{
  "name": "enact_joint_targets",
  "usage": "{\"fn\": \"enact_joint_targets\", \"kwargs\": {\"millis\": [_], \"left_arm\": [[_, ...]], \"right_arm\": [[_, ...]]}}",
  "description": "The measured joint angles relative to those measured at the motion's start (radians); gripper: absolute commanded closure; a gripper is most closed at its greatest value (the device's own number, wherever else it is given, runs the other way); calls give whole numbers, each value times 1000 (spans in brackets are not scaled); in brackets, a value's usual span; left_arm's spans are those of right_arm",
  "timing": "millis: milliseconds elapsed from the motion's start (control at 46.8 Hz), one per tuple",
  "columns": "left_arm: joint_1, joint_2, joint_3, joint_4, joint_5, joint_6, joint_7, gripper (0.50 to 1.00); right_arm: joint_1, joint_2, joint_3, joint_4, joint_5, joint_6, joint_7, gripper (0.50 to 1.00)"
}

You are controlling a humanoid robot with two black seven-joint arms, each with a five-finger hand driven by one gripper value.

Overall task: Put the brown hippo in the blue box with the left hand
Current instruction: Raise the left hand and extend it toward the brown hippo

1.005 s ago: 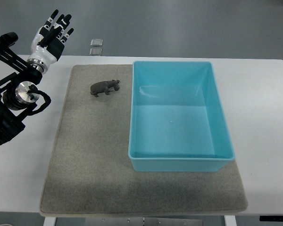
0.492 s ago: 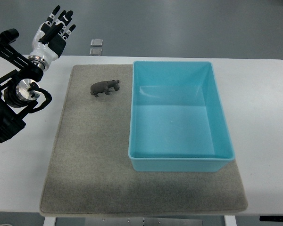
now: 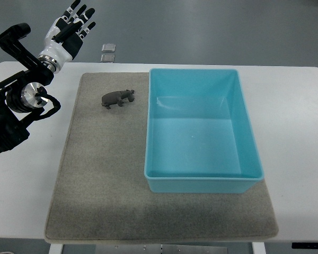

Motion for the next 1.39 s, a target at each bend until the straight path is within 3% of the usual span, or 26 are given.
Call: {"fn": "enact_joint_targets", "kwargs": {"millis": [192,470,834,1069,1390], "left_arm": [[-68,40,177,0,1,-25,0,504],[-102,58,271,-6,138,-50,-1,506],[-208,136,489,-33,160,-144,0,506],[-321,147,672,-87,160,-148,1,506],[-337,144,687,-73,304,-134,56,504]], "right_arm": [[0,0,0,0,0,0,0,564],[0,0,0,0,0,0,0,564],[0,0,0,0,0,0,0,564],[0,0,0,0,0,0,0,564],[0,0,0,0,0,0,0,564]]}}
